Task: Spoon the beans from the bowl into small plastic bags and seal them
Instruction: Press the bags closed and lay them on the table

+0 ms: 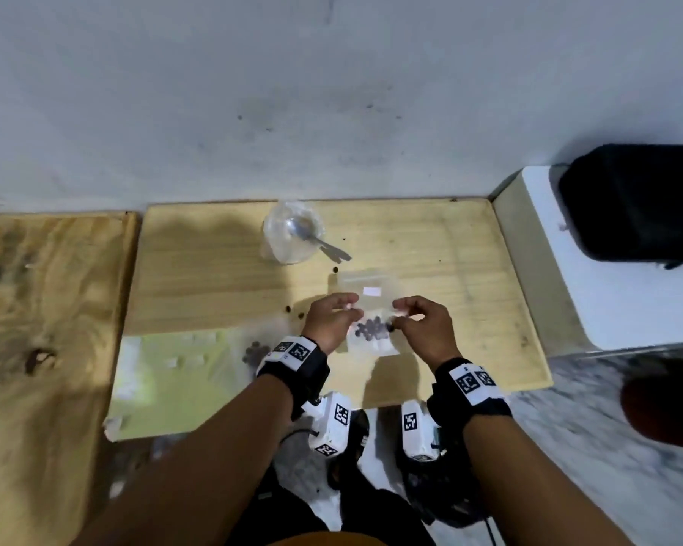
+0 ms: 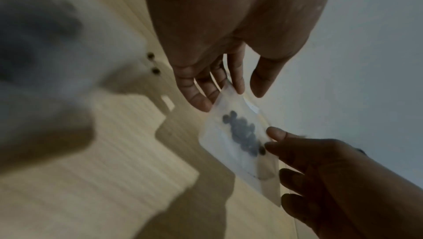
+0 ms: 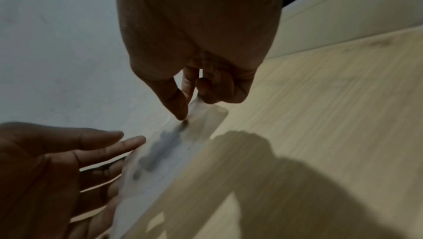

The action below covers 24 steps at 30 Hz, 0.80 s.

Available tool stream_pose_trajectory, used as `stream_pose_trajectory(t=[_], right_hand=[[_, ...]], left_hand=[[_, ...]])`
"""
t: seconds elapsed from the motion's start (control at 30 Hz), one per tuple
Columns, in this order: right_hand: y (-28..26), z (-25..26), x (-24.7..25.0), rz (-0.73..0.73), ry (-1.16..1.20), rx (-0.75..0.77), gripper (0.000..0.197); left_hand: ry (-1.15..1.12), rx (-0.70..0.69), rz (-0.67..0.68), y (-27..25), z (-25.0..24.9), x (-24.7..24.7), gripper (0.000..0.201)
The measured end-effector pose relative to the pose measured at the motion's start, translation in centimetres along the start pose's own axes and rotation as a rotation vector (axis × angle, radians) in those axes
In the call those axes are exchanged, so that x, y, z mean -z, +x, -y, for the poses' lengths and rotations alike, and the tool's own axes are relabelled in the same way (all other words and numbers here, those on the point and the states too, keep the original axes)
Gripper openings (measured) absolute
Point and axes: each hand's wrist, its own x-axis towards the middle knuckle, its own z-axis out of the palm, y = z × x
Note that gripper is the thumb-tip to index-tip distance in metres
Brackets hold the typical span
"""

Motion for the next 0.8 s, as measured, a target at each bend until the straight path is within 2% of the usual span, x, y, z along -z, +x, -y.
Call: stream_pose_trajectory(t=[0.13, 0.23, 0.37, 0.5, 0.57, 0.7, 0.8], right_hand=[[1.5, -4.7, 5.4, -0.047, -0.131, -0.093, 0.027], [1.9, -7.4, 7.5, -0.037, -0.211, -0.146, 0.035], [2.2, -9.5, 8.5, -0.009, -0.317, -0.175, 0.036], [1.9, -9.8, 8.4, 0.006, -0.406, -0.129, 0.044], [1.5, -9.1, 8.0, -0.045, -0.439, -0.08, 0.046], [0.1, -6.2, 5.7, -0.139, -0.284, 0.061, 0.032], [-1.4, -3.4, 1.8, -0.052, -0.145, 0.159, 0.03]], left_hand=[[0.068, 0.102, 0.116, 1.6, 1.4, -7.4, 0.045], [0.073, 0.18, 0.174, 2.1, 2.5, -11.1, 0.053], [0.144, 0.207, 0.186, 2.4, 3.4, -13.2, 0.051], [0.121, 0.224, 0.165, 2.2, 2.8, -12.8, 0.045], [0.105, 0.213, 0.149, 1.9, 2.3, -11.7, 0.041], [0.029, 0.162, 0.12, 0.8, 1.1, -8.1, 0.026], [0.008, 0.091, 0.083, -0.5, 0.3, -3.9, 0.02]])
